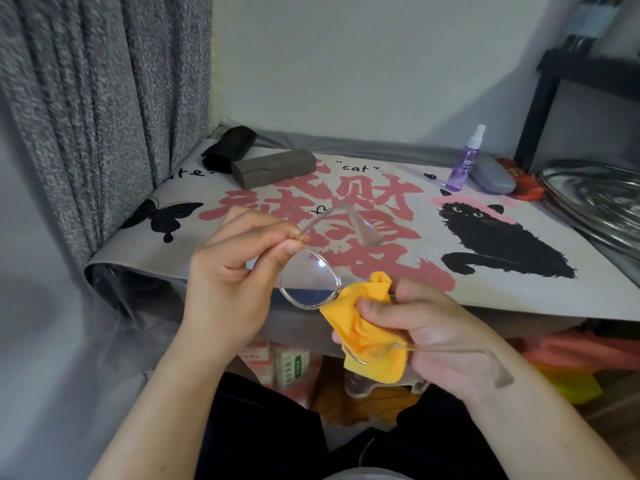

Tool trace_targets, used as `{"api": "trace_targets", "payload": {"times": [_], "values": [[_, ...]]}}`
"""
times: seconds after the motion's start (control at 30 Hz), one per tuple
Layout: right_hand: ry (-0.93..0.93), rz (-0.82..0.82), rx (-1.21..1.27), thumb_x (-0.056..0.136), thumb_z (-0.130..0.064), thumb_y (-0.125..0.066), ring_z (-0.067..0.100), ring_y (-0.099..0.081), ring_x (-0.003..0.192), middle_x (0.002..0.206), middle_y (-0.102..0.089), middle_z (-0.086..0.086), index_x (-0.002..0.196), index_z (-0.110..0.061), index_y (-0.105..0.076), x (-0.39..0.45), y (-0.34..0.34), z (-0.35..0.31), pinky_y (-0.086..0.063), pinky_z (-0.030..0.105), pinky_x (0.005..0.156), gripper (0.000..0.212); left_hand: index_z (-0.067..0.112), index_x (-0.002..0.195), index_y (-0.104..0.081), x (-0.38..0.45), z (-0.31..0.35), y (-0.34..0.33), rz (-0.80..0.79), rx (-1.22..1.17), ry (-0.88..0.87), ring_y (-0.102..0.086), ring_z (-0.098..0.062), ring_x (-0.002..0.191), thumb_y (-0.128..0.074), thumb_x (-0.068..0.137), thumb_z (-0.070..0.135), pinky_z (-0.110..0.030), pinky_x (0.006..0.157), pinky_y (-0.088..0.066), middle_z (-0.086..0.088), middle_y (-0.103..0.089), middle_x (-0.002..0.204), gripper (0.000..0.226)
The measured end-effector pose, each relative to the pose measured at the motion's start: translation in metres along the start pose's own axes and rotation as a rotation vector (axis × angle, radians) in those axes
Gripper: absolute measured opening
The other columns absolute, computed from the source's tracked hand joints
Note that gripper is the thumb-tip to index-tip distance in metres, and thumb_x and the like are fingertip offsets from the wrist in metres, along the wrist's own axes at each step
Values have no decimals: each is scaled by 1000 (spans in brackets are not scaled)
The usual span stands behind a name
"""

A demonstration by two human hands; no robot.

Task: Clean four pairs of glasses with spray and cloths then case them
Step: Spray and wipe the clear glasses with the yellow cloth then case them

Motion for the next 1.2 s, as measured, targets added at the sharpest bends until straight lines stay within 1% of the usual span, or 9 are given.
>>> {"api": "trace_targets", "payload": {"times": [0.1,0.23,0.4,0.5,0.6,0.73,0.83,1.03,1.2], "values": [[30,2,-7,72,-10,-73,28,-71,82,93,-72,18,108,3,-68,1,4,-4,-58,36,71,39,20,95,-69,0,2,0,2,-4,-19,-60,-15,87,-63,96,14,-23,82,-43,7,-65,92,8],[50,35,-84,69,-15,-75,24,-69,78,89,-71,15,96,-2,-73,0,8,-4,-56,32,68,30,19,96,-69,-1,3,-5,-24,-3,-42,-62,-24,86,-64,95,14,-25,86,-41,3,-67,91,7],[121,56,37,73,-1,-73,23,-68,71,89,-68,18,115,-9,-66,-6,4,-4,-55,28,59,44,23,95,-68,-1,1,-6,-24,-17,-25,-58,-18,85,-65,96,13,-25,85,-41,7,-65,91,11],[258,44,-26,77,7,-76,18,-60,65,79,-65,12,89,-16,-61,-6,-1,-5,-49,26,56,30,18,97,-70,-1,0,-4,-10,-17,-8,-60,-20,85,-65,95,12,-19,88,-39,4,-66,91,8],[400,-51,-313,83,-9,-67,14,-51,67,75,-60,-1,77,-23,-66,-11,-7,-5,-44,22,60,16,21,97,-69,0,-4,1,6,1,7,-61,-14,87,-66,95,11,-20,86,-42,6,-67,92,11],[222,-256,-271,85,-16,-69,15,-61,81,92,-66,1,94,-28,-76,-18,-9,-10,-53,27,70,17,23,95,-69,2,-8,10,35,11,18,-61,-18,89,-66,95,9,-25,84,-45,5,-67,93,14],[142,-338,-432,83,-11,-77,20,-55,77,87,-64,7,93,-24,-77,-16,-8,-11,-46,33,71,17,24,95,-68,1,-4,3,7,4,10,-62,-24,87,-66,95,11,-24,85,-44,4,-69,93,13],[98,-298,-401,84,-11,-75,26,-54,81,87,-62,13,89,-22,-78,-14,-7,-7,-45,45,75,12,20,95,-70,1,-3,1,-14,-17,13,-62,-25,88,-67,94,9,-27,84,-44,3,-70,92,13],[-113,-510,-190,85,8,-61,13,-65,85,96,-69,2,97,-17,-77,-18,-9,-4,-53,28,79,31,16,93,-73,2,1,3,-68,19,-20,-62,-25,90,-68,91,8,-30,84,-45,5,-70,91,9]]}}
Point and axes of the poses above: each hand's wrist, its own x-axis towards the middle knuckle, its own y-axis out of the back of the hand, z = x × y, the point moved 3 cm from there along x, towards the middle knuckle
